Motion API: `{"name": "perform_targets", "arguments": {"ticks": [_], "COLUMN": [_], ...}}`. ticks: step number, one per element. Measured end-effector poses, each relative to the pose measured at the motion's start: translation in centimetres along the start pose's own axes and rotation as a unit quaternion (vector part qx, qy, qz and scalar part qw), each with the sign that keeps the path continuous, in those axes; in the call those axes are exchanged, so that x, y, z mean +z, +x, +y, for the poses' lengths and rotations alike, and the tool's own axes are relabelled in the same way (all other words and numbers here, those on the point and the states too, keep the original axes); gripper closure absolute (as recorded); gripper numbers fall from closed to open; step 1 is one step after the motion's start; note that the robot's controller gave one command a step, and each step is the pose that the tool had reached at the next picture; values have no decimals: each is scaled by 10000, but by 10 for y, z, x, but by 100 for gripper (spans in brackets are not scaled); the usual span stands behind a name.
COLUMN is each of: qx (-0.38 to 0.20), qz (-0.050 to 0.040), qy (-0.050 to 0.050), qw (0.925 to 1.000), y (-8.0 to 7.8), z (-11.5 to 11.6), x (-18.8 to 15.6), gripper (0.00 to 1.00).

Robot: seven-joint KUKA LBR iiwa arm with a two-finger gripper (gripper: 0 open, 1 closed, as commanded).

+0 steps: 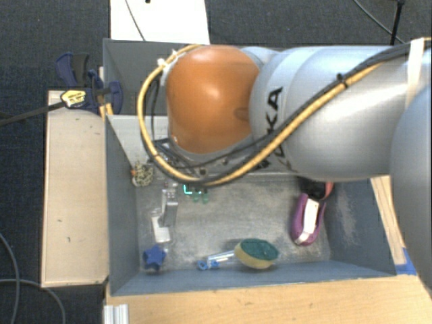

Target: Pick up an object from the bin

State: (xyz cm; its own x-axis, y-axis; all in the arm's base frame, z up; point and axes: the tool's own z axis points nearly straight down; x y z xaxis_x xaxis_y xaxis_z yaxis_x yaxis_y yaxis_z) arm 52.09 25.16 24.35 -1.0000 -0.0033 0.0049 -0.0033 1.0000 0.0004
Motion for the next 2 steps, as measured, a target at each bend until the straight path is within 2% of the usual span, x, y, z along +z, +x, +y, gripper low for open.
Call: {"name": "perform_targets", "arguments": {"ticks": [1,2], "qx": [-557,-209], "qz": [5,-62], "qy": [8,-31], "qw": [9984,9998], "y": [31,36], "z": [-10,-8], "x": [155,169], "gripper": [0,0]}}
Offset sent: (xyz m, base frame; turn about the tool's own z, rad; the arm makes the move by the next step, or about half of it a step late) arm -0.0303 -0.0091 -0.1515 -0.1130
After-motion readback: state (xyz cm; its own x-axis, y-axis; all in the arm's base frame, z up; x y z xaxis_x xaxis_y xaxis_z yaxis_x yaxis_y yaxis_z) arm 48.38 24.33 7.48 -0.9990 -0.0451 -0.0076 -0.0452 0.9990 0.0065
